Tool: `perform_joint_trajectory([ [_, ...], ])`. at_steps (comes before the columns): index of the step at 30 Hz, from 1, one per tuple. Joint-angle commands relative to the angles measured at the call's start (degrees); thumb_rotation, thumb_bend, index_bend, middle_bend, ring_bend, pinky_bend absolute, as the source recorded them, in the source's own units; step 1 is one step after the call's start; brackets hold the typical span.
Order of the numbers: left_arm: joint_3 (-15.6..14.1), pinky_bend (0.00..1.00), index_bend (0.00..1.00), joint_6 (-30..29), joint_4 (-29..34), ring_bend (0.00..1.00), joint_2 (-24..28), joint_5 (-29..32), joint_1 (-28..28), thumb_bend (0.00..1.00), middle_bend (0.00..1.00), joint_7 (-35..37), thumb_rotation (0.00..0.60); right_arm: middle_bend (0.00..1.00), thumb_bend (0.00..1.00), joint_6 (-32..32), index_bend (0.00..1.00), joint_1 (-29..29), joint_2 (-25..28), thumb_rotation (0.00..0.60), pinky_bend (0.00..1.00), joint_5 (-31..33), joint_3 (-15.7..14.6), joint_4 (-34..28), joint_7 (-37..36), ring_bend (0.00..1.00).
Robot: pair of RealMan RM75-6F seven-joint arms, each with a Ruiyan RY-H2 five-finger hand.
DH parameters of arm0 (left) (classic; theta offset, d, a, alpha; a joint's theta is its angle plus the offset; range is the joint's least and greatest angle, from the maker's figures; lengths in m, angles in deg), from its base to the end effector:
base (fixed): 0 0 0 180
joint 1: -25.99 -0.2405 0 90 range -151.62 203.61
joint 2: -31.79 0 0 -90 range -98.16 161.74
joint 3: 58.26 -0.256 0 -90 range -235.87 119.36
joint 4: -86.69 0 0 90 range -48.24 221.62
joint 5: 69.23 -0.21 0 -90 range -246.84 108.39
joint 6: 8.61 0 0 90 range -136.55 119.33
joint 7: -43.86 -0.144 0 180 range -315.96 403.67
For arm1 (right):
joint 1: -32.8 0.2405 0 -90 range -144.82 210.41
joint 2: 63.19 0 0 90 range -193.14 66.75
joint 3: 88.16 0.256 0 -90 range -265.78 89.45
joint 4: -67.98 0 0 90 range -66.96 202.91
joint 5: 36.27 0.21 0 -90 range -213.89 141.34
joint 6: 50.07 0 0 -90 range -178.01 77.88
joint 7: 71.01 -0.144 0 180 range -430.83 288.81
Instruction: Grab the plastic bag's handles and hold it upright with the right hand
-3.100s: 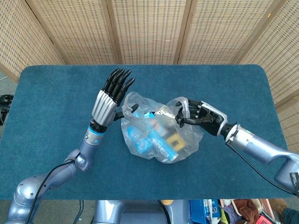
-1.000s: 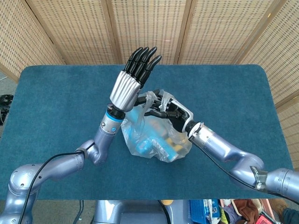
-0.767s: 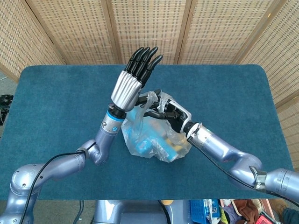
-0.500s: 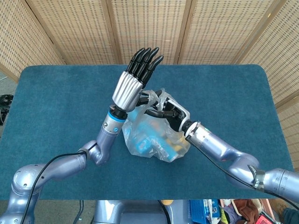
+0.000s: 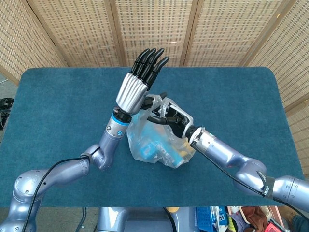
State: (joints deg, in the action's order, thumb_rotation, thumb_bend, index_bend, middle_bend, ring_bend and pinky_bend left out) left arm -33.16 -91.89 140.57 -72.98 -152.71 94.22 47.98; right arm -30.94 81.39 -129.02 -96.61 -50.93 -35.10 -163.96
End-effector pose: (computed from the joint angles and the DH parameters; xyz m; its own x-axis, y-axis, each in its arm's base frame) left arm 0.0526 0.4138 0.0440 -0.1364 -0.3674 0.9200 0.6515 -0.7329 -0.1961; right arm -0.0082 -0.3718 0.0965 -0.8525 -0.5106 -0.1118 -0.2108 0.5316 -0.8203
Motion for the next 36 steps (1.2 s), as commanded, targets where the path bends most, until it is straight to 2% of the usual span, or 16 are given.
perform_joint_trajectory([
  [1, 0.0, 0.05, 0.00, 0.0, 0.0, 0.00, -0.1, 0.1, 0.0, 0.24, 0.00, 0.2, 0.600, 0.27, 0.00, -1.3, 0.24, -0.6, -0.5, 0.600, 0.27, -0.2, 1.1, 0.0, 0.9, 0.13],
  [9, 0.0, 0.05, 0.00, -0.2, 0.1, 0.00, -0.3, 0.3, 0.0, 0.24, 0.00, 0.3, 0.600, 0.27, 0.00, -2.3, 0.23, -1.8, -3.0, 0.600, 0.24, 0.8, 3.4, 1.0, 3.9, 0.13],
  [16, 0.1, 0.05, 0.00, -0.1, -0.3, 0.00, 0.0, 0.4, 0.1, 0.24, 0.00, 0.4, 0.600, 0.27, 0.00, -2.5, 0.23, -3.1, -5.0, 0.600, 0.09, 1.6, 5.4, 0.8, 7.1, 0.13],
  [22, 0.1, 0.05, 0.00, -0.2, -0.3, 0.00, 0.2, 0.5, -0.1, 0.24, 0.00, 0.6, 0.600, 0.27, 0.00, -2.6, 0.23, -3.8, -5.6, 0.600, 0.04, 2.9, 6.3, 0.9, 9.7, 0.12],
  [29, 0.1, 0.05, 0.00, -0.5, 0.1, 0.00, 0.7, 0.6, -0.3, 0.24, 0.00, 0.7, 0.600, 0.27, 0.00, -4.6, 0.23, -4.6, -4.9, 0.600, 0.04, 4.5, 6.6, 0.8, 13.2, 0.12],
  [36, -0.1, 0.05, 0.00, -1.1, 1.0, 0.00, 1.7, 0.1, -0.8, 0.24, 0.00, 0.4, 0.600, 0.27, 0.00, -6.8, 0.23, -6.6, -3.6, 0.600, 0.04, 6.0, 8.2, 0.3, 15.7, 0.13],
])
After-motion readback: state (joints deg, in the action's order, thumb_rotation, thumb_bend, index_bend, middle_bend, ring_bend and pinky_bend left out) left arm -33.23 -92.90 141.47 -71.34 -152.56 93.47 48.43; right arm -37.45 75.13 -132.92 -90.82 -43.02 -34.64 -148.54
